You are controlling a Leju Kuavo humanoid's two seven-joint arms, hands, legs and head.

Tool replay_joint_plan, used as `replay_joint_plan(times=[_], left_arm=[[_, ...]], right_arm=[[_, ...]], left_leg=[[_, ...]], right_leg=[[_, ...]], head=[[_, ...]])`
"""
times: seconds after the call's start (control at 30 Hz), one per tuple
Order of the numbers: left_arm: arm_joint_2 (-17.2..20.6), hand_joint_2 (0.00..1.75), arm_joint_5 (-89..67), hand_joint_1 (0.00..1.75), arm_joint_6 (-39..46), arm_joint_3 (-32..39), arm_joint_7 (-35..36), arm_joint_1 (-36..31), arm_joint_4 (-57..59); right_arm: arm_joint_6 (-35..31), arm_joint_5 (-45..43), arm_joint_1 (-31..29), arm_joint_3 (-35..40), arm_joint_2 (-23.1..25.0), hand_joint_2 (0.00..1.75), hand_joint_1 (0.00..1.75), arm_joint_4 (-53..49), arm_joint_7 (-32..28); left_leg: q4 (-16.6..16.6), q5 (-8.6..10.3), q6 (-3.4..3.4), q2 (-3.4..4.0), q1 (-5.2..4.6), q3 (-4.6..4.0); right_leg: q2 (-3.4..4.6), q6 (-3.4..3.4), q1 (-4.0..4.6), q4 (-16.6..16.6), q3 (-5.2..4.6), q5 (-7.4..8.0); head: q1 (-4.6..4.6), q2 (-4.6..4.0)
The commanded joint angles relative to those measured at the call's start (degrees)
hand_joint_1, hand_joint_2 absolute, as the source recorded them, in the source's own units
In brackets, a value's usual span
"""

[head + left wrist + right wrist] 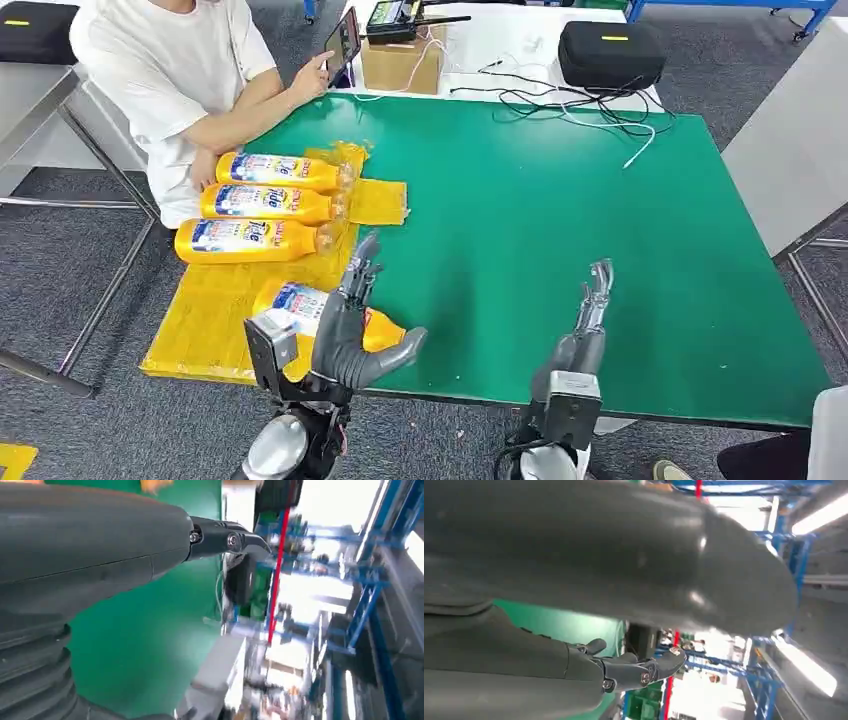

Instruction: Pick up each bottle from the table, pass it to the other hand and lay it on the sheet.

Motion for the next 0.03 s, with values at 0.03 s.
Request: replay_joint_plan(times=[0.03], left_arm=[[1.3,1.75,-7.5,0.0,7.6,3.0,-6.6,4.8,2.4]], right_arm=[[-1.4,1.8,1.5,5.0,-1.5,0.0,0.0,-0.2,-1.9]], left_leg=[[-0.1,-0.1,-0.12,0.19,0.07,0.24]], right_leg=[[0.16,-0.15,0.08,-0.1,0.19,-0.04]], head=[[-0.02,0.02]])
